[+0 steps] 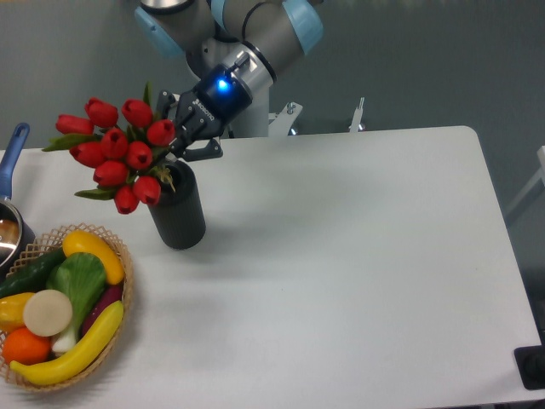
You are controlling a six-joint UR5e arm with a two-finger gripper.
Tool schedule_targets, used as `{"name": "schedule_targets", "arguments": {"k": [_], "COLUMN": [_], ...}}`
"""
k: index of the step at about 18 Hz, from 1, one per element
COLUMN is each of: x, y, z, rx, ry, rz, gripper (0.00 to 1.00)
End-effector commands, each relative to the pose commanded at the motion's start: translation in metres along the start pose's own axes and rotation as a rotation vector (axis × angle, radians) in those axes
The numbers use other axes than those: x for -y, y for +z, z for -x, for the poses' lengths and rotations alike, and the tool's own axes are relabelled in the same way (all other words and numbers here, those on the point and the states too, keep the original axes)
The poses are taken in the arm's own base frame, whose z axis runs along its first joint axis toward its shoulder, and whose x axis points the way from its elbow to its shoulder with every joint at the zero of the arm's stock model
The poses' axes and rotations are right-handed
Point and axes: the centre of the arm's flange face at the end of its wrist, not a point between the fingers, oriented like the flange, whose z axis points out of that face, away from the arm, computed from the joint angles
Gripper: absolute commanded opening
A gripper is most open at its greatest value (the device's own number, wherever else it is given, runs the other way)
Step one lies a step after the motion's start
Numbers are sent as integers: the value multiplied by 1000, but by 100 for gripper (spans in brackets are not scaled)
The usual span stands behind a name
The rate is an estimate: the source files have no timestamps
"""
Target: Insert the flowers into the vase
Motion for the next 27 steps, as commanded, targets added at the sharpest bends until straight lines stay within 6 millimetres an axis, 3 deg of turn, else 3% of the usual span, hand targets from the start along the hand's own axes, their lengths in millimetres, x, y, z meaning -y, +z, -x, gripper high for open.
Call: {"name": "schedule_targets", "arguments": {"k": [4,9,10,12,14,17,23,27], "x": [-19,-30,-36,-39,-40,-39,-22,-8], "y": [7,9,6,4,2,-5,-20,-45], "z": [11,13,14,12,8,-1,-12,-27], "rx": [-16,-21,-12,-7,-3,19,64,178], "ry": [0,17,8,3,0,8,55,136], "rz": [8,11,11,10,10,7,2,104], "gripper": [4,21,38,63,81,100,100,100]}}
